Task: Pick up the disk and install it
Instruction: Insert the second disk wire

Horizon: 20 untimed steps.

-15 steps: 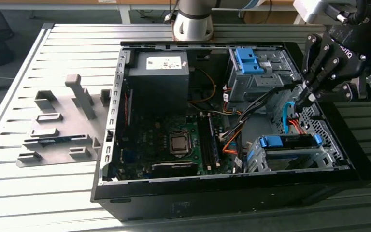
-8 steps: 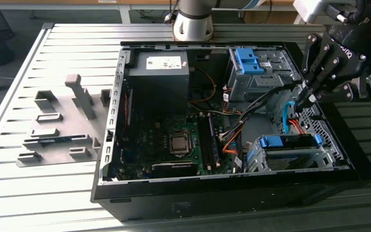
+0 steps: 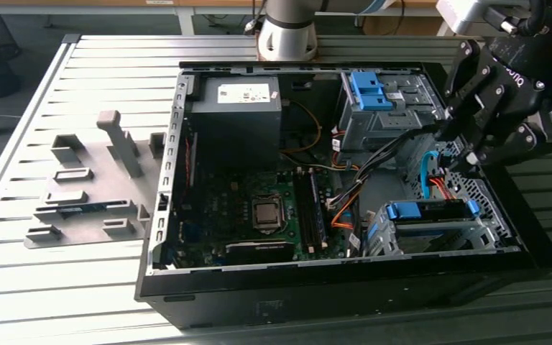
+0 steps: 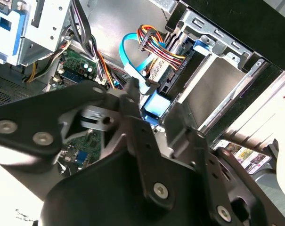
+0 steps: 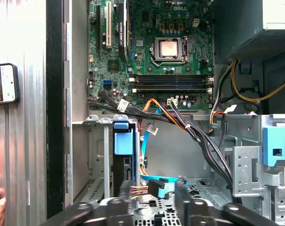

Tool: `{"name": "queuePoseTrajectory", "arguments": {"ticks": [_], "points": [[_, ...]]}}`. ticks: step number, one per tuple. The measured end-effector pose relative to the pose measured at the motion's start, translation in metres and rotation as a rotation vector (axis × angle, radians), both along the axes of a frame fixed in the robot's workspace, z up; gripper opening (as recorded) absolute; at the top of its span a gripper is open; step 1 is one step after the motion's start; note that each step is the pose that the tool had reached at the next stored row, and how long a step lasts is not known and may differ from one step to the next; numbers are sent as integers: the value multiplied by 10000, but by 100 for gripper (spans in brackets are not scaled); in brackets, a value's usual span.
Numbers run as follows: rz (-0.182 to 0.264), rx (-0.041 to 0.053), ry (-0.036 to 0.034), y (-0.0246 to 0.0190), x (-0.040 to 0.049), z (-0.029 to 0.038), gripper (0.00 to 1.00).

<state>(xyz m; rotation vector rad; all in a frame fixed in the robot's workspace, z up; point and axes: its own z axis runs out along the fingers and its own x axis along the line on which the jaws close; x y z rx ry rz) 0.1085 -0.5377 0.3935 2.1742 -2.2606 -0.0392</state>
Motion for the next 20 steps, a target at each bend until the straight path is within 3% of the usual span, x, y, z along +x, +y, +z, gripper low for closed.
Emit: {"name": "queuePoseTrajectory", "arguments": {"ticks": [1,2,5,6,7,10,13,15,20], "points": [[0,0,0,0,0,0,47],[1,0,0,0,0,0,53],[0,0,0,0,0,0,52],[0,0,0,0,0,0,45],[0,1,0,0,0,0,45],[0,0,0,1,0,0,28],[0,0,0,1,0,0,22],[0,1,0,1,0,0,11],[0,0,0,2,0,0,11]]}}
